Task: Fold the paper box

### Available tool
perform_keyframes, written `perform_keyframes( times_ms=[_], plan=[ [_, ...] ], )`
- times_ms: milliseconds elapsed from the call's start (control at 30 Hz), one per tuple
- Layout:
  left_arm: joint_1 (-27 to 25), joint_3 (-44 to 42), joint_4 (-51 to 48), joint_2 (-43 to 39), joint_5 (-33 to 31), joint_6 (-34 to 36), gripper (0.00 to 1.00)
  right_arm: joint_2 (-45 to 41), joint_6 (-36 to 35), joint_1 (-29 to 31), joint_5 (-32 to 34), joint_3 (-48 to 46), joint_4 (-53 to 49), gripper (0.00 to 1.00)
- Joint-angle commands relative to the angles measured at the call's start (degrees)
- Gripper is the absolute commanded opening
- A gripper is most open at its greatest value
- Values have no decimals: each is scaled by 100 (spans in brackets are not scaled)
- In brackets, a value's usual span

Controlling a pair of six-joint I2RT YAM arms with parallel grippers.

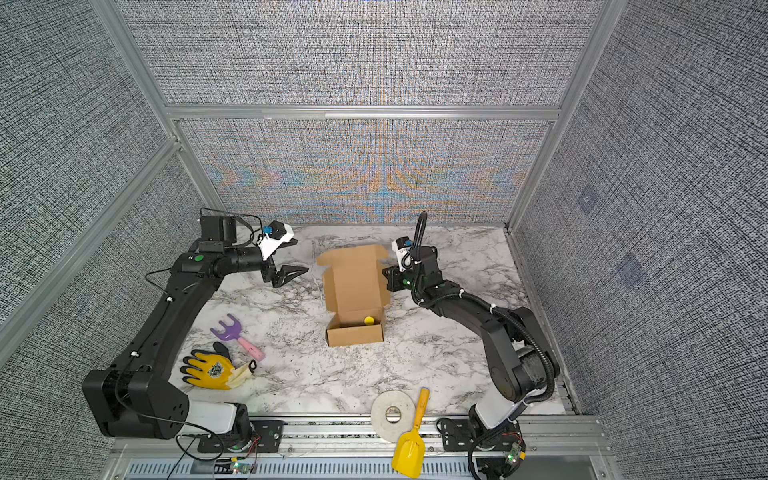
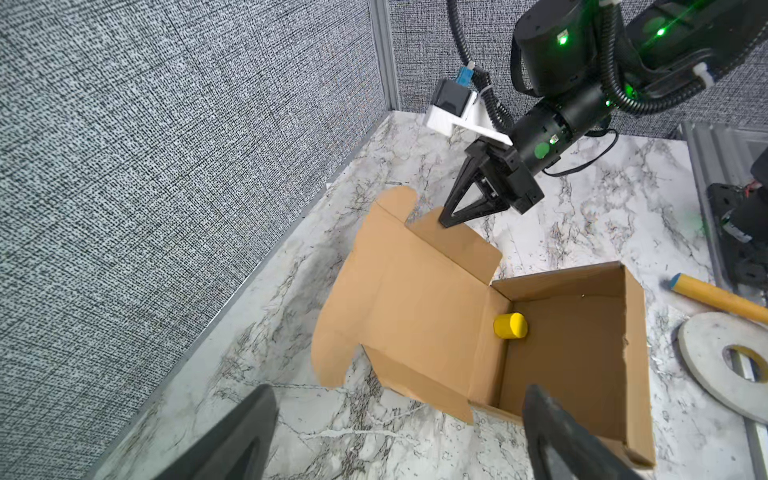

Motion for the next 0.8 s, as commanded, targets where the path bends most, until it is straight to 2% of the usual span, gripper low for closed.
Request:
perform_keyframes(
  times_ms=[0,133,300,367,467,633,767],
  plan=[
    [4,179,-139,90,126,327,94,-53,-917,45,-521,-85,676,0],
    [3,223,17,263,175,-36,94,-4,-1197,45,-844,-236,1115,0],
    [0,54,67,436,145,-88,94,128,-1257,45,-1429,-631,2124,0],
    [2,75,46,505,273,-259,99,158,-1162,45,-1468,-710,2360,0],
    [-23,5,189,534,582,-537,99,152,-1171,55,-1577,-815,2685,0],
    [-227,77,-5,801,479,-881,99,27,-1238,93,-1461,-1049,3102,0],
    [-415,-107,158,714,310,-1374,99,-67,-1425,167,-1394,-1095,3010,0]
  ],
)
